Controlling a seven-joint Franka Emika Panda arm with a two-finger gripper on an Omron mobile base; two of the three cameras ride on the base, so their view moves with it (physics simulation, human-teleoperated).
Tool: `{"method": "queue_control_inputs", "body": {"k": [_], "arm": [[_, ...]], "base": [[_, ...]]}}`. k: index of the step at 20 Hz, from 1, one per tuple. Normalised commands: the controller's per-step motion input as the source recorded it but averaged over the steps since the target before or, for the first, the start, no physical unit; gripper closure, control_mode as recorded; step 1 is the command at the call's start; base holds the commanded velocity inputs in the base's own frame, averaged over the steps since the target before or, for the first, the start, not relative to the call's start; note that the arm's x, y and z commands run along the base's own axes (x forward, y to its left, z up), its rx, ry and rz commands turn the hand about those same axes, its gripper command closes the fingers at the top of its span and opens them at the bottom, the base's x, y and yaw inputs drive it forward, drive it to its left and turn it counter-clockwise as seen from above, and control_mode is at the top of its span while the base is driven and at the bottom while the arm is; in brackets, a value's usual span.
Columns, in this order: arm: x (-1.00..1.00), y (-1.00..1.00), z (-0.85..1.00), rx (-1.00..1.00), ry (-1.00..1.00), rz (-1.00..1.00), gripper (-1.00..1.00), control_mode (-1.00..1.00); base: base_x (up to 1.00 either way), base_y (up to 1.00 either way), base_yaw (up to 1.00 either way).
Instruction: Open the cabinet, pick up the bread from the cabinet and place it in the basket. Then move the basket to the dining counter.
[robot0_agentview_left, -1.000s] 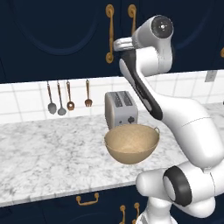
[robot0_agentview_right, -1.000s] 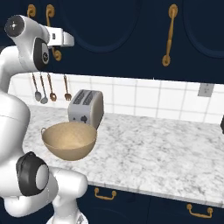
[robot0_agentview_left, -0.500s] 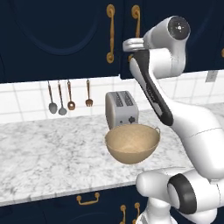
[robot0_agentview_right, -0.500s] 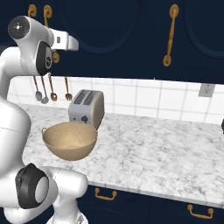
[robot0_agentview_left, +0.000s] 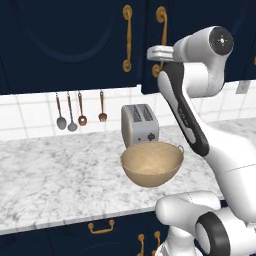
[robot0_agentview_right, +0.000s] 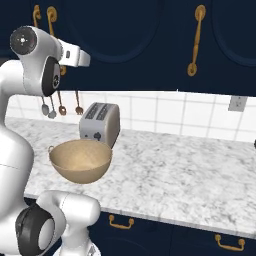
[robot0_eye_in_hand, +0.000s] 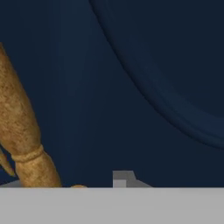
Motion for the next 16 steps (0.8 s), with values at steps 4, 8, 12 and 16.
{"method": "queue_control_inputs", "body": {"k": [4, 8, 12, 16], "arm": [[-0.05, -1.00, 0.00, 0.12, 0.00, 0.00, 1.00, -1.00], [-0.03, -1.00, 0.00, 0.13, 0.00, 0.00, 1.00, -1.00], [-0.02, -1.00, 0.00, 0.13, 0.00, 0.00, 1.00, -1.00], [-0.19, -1.00, 0.00, 0.14, 0.00, 0.01, 1.00, -1.00]], "base": [[0.00, 0.00, 0.00], [0.00, 0.00, 0.00], [0.00, 0.00, 0.00], [0.00, 0.00, 0.00]]}}
